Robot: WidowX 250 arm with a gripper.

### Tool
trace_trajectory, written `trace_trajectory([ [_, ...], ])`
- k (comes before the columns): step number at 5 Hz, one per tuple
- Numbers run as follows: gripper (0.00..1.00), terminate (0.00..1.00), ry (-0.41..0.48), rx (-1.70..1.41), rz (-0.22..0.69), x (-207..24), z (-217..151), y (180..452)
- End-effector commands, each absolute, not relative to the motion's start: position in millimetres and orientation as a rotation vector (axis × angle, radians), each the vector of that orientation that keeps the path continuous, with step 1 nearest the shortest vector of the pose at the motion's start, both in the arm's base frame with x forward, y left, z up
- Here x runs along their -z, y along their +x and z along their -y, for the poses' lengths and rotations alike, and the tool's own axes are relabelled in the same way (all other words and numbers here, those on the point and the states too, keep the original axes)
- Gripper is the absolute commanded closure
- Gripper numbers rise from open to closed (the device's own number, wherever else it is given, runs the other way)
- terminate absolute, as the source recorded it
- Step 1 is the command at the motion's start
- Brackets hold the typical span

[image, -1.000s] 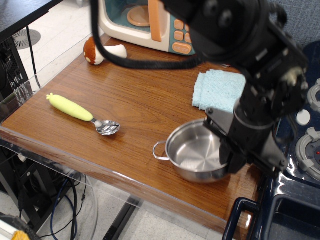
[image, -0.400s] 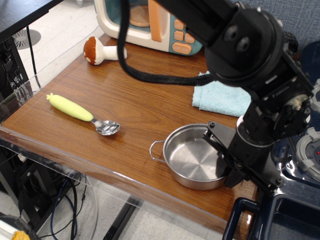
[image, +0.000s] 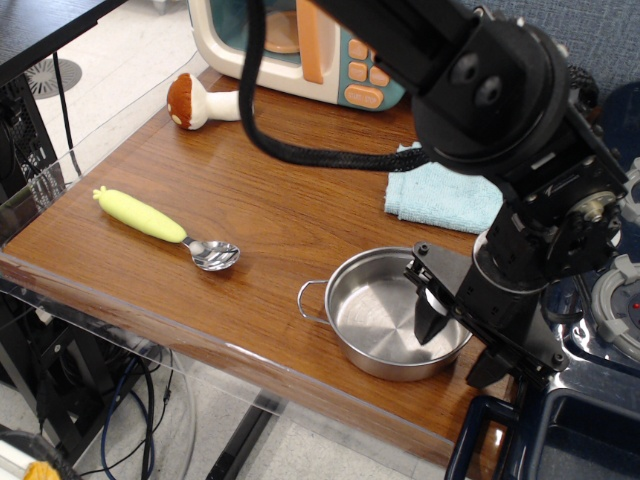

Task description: Move the pot to the empty corner.

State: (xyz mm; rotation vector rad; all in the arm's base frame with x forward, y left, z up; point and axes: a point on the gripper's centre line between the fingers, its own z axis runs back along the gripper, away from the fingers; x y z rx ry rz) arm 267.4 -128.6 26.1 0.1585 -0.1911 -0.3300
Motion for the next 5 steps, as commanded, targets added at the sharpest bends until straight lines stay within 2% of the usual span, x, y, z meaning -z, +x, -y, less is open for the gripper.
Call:
trace_trajectory([
  [1,0.00,0.00,0.037,0.290,0.300,-90,119,271],
  [2,0.00,0.00,-0.073,0.239,0.356,-124,113,276],
  [5,0.00,0.00,-0.073,0.239,0.356,-124,113,276],
])
